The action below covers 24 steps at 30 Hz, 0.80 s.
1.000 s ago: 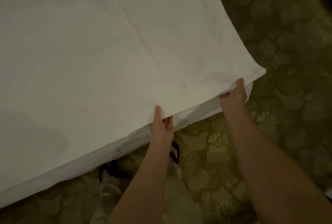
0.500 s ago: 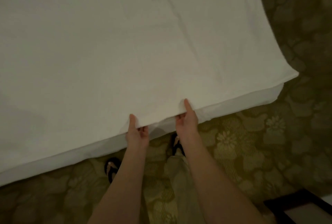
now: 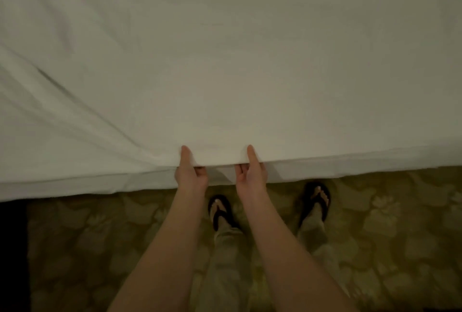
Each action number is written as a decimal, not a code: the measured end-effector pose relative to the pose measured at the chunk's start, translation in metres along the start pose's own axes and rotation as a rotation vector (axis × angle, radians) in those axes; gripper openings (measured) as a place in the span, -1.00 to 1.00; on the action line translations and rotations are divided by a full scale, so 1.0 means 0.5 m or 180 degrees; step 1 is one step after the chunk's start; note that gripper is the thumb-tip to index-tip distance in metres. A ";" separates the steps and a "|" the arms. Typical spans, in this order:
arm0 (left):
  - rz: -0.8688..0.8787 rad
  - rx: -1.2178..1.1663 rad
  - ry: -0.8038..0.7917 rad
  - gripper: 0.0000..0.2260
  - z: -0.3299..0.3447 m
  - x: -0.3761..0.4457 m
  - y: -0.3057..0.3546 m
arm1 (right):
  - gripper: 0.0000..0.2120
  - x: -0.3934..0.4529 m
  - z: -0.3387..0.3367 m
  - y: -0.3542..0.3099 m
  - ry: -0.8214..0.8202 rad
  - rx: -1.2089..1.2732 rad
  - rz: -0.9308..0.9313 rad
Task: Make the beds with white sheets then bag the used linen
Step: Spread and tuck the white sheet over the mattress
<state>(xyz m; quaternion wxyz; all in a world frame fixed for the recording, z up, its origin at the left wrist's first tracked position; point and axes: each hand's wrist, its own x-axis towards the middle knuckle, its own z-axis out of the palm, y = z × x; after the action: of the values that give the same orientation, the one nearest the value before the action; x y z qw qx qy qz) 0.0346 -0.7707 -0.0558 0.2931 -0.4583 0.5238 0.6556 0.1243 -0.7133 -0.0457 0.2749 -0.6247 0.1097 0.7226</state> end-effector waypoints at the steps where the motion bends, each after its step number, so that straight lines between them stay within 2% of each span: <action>1: 0.0047 0.0010 0.0013 -0.66 -0.021 0.019 0.044 | -0.62 -0.005 0.013 0.041 -0.0015 -0.0011 0.0016; 3: 0.0182 0.0054 0.0032 -0.68 -0.060 0.063 0.128 | -0.61 -0.013 0.039 0.117 -0.0073 -0.0071 0.0056; 7: 0.0399 0.0289 -0.0105 -0.81 -0.106 0.125 0.260 | -0.76 -0.029 0.089 0.241 -0.0282 -0.0281 0.0127; 9: 0.0436 0.0261 -0.0189 -0.86 -0.115 0.141 0.307 | -0.74 -0.037 0.110 0.290 -0.0370 -0.0418 0.0156; 12: 0.0346 0.0052 -0.0534 -0.84 -0.117 0.155 0.361 | -0.68 -0.046 0.137 0.344 -0.0440 -0.0519 0.0200; 15: 0.0297 0.0075 -0.0658 -0.78 -0.113 0.171 0.402 | -0.67 -0.050 0.165 0.377 -0.0443 -0.0635 0.0285; 17: 0.0282 0.0315 -0.0506 -0.75 -0.103 0.182 0.419 | -0.63 -0.045 0.181 0.394 -0.0392 -0.0647 0.0306; 20: 0.0447 0.0547 -0.0063 -0.85 -0.081 0.204 0.443 | -0.58 -0.033 0.201 0.403 -0.0403 -0.0572 0.0255; 21: 0.0516 0.0473 -0.0053 -0.89 -0.071 0.205 0.456 | -0.59 -0.034 0.207 0.401 -0.0454 -0.0520 0.0276; 24: 0.0655 -0.0089 -0.0666 -0.90 -0.038 0.177 0.502 | -0.65 -0.053 0.249 0.370 -0.0829 -0.0272 0.0389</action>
<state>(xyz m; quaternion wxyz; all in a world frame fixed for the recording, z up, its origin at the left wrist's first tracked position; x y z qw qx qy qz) -0.2127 -0.8675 -0.0318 0.2709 -0.3354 0.5254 0.7336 -0.0777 -0.8101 -0.0300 0.2155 -0.5290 0.0801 0.8169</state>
